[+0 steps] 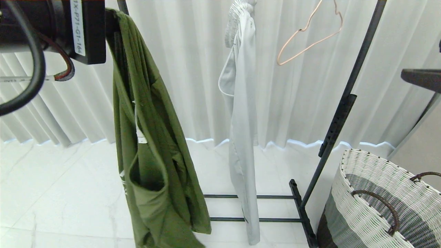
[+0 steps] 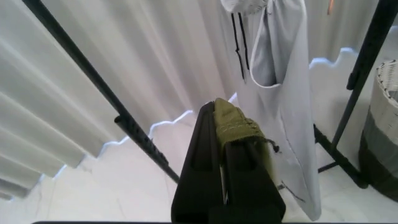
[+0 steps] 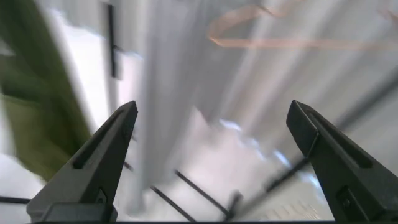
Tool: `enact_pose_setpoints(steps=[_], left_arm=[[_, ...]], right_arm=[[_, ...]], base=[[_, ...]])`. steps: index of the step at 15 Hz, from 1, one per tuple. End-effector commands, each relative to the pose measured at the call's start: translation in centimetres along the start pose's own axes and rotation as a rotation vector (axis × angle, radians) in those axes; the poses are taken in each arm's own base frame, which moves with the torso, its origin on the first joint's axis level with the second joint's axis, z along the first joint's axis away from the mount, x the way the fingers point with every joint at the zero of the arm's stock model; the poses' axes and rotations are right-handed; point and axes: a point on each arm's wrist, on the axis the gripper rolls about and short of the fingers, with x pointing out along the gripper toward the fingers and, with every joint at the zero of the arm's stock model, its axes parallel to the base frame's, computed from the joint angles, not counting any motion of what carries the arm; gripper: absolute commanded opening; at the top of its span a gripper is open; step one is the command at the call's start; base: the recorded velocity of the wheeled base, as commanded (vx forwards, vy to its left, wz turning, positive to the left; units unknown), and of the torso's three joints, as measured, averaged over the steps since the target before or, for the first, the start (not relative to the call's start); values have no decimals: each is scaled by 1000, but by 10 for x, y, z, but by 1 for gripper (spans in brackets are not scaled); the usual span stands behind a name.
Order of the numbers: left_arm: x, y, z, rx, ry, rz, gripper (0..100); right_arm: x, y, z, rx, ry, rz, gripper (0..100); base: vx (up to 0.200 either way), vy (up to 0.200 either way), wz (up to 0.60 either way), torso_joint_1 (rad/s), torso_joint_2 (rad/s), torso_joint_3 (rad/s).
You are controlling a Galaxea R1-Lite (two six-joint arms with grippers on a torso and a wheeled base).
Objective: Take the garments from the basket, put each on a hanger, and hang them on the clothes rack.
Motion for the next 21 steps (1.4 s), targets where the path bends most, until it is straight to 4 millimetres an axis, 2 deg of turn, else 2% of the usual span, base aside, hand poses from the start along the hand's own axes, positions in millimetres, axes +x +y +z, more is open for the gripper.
enact_pose_setpoints(steps=[1,3,5,7,9,18,21], left_arm=[[-3,1,-6,9,15,2,0],[-3,3,-6,13,13,12,0],[-2,16,-9,9,30,73,0],[-7,27,-11,21,34,122,0],[-6,35,-13,16,46,166,0],[-11,38,-24,21,75,180,0],[-9,36,-28,26,89,175,0]], right_arm=[[-3,-25,-18,-95,156,-217,100],[-2,-40,-31,-151,233,-342,100],[-5,-50,-45,-182,298,-441,100],[-12,-53,-58,-225,338,-498,100],[-11,-53,-66,-222,334,-517,100],[-8,-54,-72,-219,345,-528,100],[-7,-54,-76,-216,358,-523,100]], base=[[0,0,0,0,0,0],[0,0,0,0,0,0],[0,0,0,0,0,0],[0,0,0,0,0,0],[0,0,0,0,0,0],[0,0,0,0,0,0],[0,0,0,38,-212,-243]])
